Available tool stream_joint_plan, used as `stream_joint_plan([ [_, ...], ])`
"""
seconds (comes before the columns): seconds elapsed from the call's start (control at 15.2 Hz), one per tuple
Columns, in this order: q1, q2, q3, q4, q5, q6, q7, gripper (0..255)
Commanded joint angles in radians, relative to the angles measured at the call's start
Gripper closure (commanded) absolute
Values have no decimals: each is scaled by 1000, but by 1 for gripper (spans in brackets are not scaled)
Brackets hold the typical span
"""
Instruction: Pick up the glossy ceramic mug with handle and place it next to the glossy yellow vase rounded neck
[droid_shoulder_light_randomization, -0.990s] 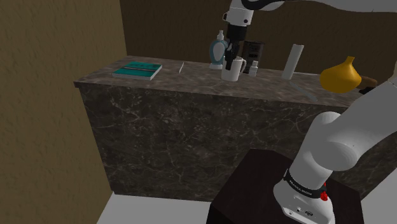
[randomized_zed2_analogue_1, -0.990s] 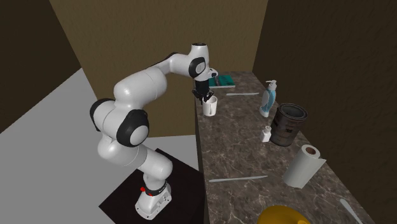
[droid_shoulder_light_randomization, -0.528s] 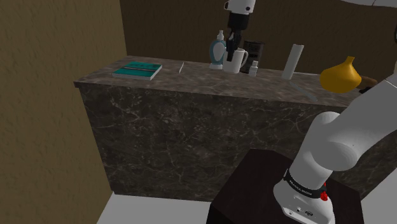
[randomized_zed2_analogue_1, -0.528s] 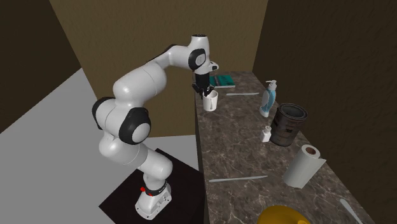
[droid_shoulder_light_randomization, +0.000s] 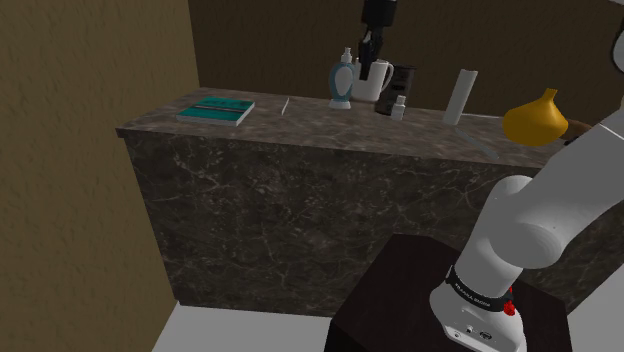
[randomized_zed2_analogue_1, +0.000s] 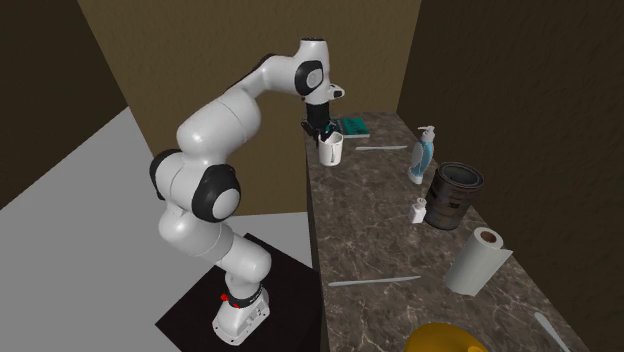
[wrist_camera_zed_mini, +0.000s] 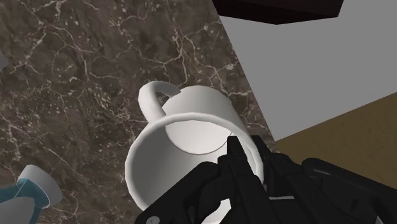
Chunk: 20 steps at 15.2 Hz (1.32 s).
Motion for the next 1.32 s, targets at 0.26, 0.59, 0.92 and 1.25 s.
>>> stream_joint_plan([
  [0.26, 1, 39, 0, 123, 4, -83, -8, 255],
  [0.59, 2, 80, -1, 236, 7, -156, -16, 255],
  [0.92, 2, 129, -3, 363, 11, -233, -25, 255],
  [1.25, 1, 191, -7, 509, 16, -318, -36, 255],
])
